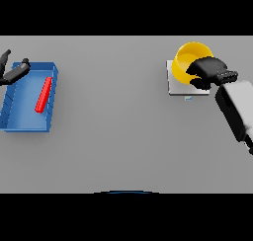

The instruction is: Pick up the red beaker and tilt it to pour out 1 green nut into yellow bowl. Pick up the yellow bowl and place it on the metallic measuring scale.

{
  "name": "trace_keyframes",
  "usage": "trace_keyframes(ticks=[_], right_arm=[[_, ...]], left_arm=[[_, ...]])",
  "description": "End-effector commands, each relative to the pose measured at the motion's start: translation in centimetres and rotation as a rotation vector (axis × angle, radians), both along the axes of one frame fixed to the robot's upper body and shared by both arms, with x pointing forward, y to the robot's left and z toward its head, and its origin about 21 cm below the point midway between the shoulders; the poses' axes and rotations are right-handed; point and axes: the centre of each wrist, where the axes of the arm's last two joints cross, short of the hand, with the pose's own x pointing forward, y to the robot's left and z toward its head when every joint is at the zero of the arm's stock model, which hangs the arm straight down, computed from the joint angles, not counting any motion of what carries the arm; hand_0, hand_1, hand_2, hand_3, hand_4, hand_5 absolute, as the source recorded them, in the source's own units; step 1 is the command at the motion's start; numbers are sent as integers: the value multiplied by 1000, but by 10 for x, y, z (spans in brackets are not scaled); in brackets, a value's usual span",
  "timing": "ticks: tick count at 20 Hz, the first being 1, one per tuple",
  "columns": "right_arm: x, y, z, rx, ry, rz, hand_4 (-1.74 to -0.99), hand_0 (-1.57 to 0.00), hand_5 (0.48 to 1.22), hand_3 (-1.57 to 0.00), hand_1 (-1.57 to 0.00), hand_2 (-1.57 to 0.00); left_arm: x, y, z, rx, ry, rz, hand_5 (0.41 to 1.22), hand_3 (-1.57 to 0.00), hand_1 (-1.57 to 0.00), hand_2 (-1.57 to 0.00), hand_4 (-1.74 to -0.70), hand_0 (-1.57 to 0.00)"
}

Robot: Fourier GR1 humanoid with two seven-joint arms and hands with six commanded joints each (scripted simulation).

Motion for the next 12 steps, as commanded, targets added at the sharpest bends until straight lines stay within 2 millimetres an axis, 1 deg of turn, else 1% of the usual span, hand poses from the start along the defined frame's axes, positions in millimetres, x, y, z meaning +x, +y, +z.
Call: trace_keyframes(ticks=[1,2,3,4,5,6,7,8,9,10,12], right_arm=[[-1,-3,0,18,10,1,-1592,-1335,1074,-816,-1125,-1007],[1,1,2,26,22,-18,-1559,-1147,1014,-688,-958,-848],[1,0,5,44,32,-23,-1535,-946,965,-576,-811,-708],[0,0,3,50,40,-30,-1513,-757,923,-476,-673,-579],[1,1,4,52,49,-38,-1496,-605,890,-391,-556,-470],[-1,-3,2,59,55,-38,-1485,-484,863,-318,-459,-376],[-2,-2,1,54,55,-32,-1476,-387,847,-258,-380,-300],[-2,3,0,50,50,-31,-1461,-309,833,-206,-304,-240],[0,2,1,36,52,-30,-1448,-247,824,-164,-243,-192],[0,-1,4,24,57,-26,-1435,-198,817,-131,-194,-153],[0,-1,2,5,70,-32,-1409,-126,804,-84,-124,-98]], left_arm=[[-1,3,2,-1,0,-1,774,1,1,1,-836,1],[1,3,3,6,6,3,771,1,1,1,-834,1],[-2,1,2,-10,1,-1,768,1,1,1,-835,1],[-2,1,0,-17,-3,-7,764,1,1,1,-839,1],[-1,2,0,-18,-3,-2,764,1,1,1,-840,1],[-3,0,-4,-22,1,-8,760,1,1,1,-837,1],[-3,4,-2,-10,1,2,754,1,1,1,-831,1],[-1,3,1,-9,-4,2,749,1,1,1,-832,1],[-1,1,2,-11,-3,4,750,1,1,1,-834,1],[0,1,5,-12,-7,5,752,1,1,1,-835,1],[0,-2,2,-14,6,-4,755,1,1,1,-835,1]])
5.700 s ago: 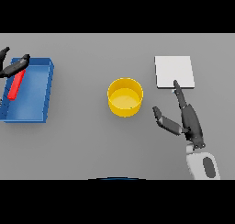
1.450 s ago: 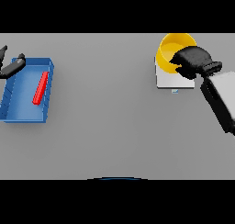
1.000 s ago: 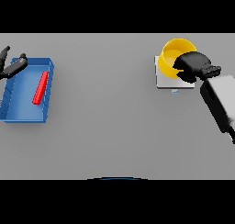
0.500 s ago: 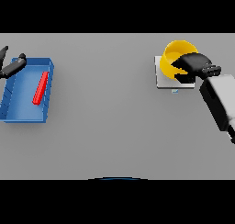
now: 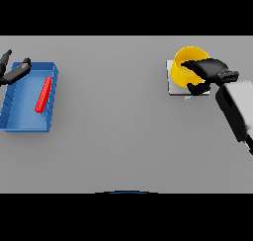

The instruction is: Pick up the red beaker and tilt it to pour out 1 green nut into yellow bowl. Pick up the yellow bowl and place it on the metallic measuring scale.

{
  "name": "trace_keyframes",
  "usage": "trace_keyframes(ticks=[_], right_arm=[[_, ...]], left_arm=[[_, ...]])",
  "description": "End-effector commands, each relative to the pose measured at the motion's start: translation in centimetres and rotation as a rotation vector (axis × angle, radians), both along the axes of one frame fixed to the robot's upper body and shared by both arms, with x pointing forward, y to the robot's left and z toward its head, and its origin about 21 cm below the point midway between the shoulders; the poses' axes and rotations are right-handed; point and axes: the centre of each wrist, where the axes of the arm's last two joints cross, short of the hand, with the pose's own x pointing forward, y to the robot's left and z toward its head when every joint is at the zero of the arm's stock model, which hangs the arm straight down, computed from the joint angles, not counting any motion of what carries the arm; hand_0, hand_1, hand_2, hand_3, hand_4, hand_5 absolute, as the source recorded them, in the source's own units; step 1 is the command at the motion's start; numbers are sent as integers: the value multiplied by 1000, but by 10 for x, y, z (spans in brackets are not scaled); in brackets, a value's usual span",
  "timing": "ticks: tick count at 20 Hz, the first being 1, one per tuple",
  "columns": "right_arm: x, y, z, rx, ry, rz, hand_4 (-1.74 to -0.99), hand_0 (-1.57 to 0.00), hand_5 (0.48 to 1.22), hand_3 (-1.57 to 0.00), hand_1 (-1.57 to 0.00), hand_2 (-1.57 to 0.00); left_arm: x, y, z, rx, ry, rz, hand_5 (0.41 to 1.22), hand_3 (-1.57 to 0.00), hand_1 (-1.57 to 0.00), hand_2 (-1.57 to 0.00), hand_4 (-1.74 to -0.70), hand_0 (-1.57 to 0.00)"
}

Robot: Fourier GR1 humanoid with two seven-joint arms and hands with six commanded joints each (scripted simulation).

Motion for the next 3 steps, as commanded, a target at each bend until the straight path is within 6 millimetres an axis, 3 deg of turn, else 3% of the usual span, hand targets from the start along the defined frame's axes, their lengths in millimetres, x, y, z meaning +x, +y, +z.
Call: trace_keyframes(ticks=[1,3], right_arm=[[0,0,-2,-9,12,1,-1401,-101,798,-67,-99,-78],[0,0,1,-6,12,-2,-1390,-64,779,-42,-63,-50]], left_arm=[[-1,1,1,8,2,7,759,1,1,1,-834,1],[-2,-2,0,8,-4,1,760,1,1,1,-833,1]])
